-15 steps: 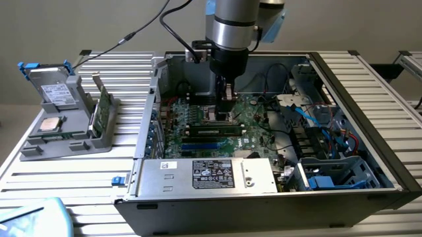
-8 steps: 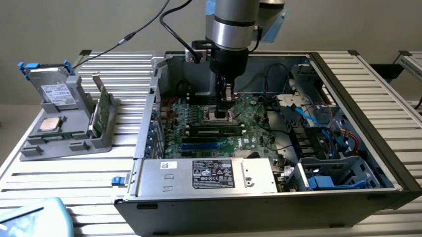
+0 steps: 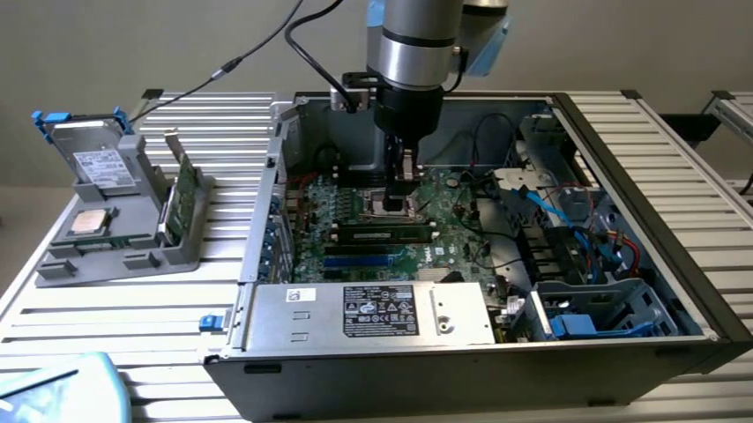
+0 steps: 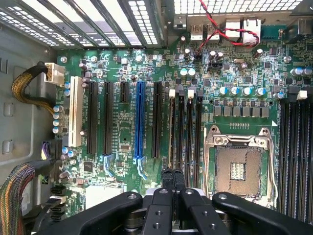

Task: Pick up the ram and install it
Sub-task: 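Press down the ram until it locks into place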

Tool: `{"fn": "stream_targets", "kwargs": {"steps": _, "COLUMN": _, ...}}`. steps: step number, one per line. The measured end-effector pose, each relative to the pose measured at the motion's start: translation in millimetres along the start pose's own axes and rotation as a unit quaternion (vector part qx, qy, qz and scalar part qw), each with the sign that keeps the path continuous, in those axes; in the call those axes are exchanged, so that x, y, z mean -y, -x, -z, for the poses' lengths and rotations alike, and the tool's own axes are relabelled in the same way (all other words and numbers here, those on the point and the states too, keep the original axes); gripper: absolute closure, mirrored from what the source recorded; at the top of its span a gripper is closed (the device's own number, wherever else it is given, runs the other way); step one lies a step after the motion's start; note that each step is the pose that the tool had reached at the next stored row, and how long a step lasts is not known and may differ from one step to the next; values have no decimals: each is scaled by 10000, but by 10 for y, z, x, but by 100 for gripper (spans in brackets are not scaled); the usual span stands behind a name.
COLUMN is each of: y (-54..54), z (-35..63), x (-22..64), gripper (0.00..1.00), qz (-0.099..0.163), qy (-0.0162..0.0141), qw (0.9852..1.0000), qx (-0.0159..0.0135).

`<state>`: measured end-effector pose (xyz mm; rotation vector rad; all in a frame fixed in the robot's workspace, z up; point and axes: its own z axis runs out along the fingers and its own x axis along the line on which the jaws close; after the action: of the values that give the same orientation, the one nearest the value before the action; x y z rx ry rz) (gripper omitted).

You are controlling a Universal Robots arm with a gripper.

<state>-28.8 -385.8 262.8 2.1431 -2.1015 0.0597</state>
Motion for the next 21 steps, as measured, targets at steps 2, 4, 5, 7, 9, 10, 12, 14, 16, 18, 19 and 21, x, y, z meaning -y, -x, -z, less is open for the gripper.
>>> {"fn": "stream_targets", "kwargs": {"steps": 2, "y": 0, "z": 0, "x": 0, "gripper": 89, "qz": 0, "qy": 0, "qw": 10000, "qx": 0}}
{"fn": "stream_targets", "kwargs": {"steps": 4, "y": 0, "z": 0, "x": 0, "gripper": 89, "qz": 0, "qy": 0, "qw": 10000, "qx": 0}}
{"fn": "stream_targets", "kwargs": {"steps": 5, "y": 0, "z": 0, "x": 0, "gripper": 89, "qz": 0, "qy": 0, "qw": 10000, "qx": 0}}
{"fn": "stream_targets", "kwargs": {"steps": 7, "y": 0, "z": 0, "x": 5, "gripper": 89, "qz": 0, "qy": 0, "qw": 10000, "qx": 0}}
{"fn": "stream_targets", "kwargs": {"steps": 9, "y": -1, "z": 2, "x": 28, "gripper": 89, "qz": 0, "qy": 0, "qw": 10000, "qx": 0}}
{"fn": "stream_targets", "kwargs": {"steps": 10, "y": -2, "z": 3, "x": 45, "gripper": 89, "qz": 0, "qy": 0, "qw": 10000, "qx": -1}}
{"fn": "stream_targets", "kwargs": {"steps": 12, "y": -2, "z": 5, "x": 77, "gripper": 89, "qz": 0, "qy": 0, "qw": 10000, "qx": 0}}
{"fn": "stream_targets", "kwargs": {"steps": 14, "y": -4, "z": 7, "x": 115, "gripper": 89, "qz": 1, "qy": 0, "qw": 10000, "qx": 0}}
{"fn": "stream_targets", "kwargs": {"steps": 16, "y": -5, "z": 8, "x": 152, "gripper": 89, "qz": 0, "qy": 0, "qw": 10000, "qx": -1}}
{"fn": "stream_targets", "kwargs": {"steps": 18, "y": -6, "z": 8, "x": 158, "gripper": 89, "qz": 0, "qy": 0, "qw": 10000, "qx": -1}}
{"fn": "stream_targets", "kwargs": {"steps": 19, "y": -6, "z": 8, "x": 158, "gripper": 89, "qz": 0, "qy": 0, "qw": 10000, "qx": 0}}
{"fn": "stream_targets", "kwargs": {"steps": 21, "y": -6, "z": 7, "x": 158, "gripper": 89, "qz": 0, "qy": 0, "qw": 10000, "qx": 0}}
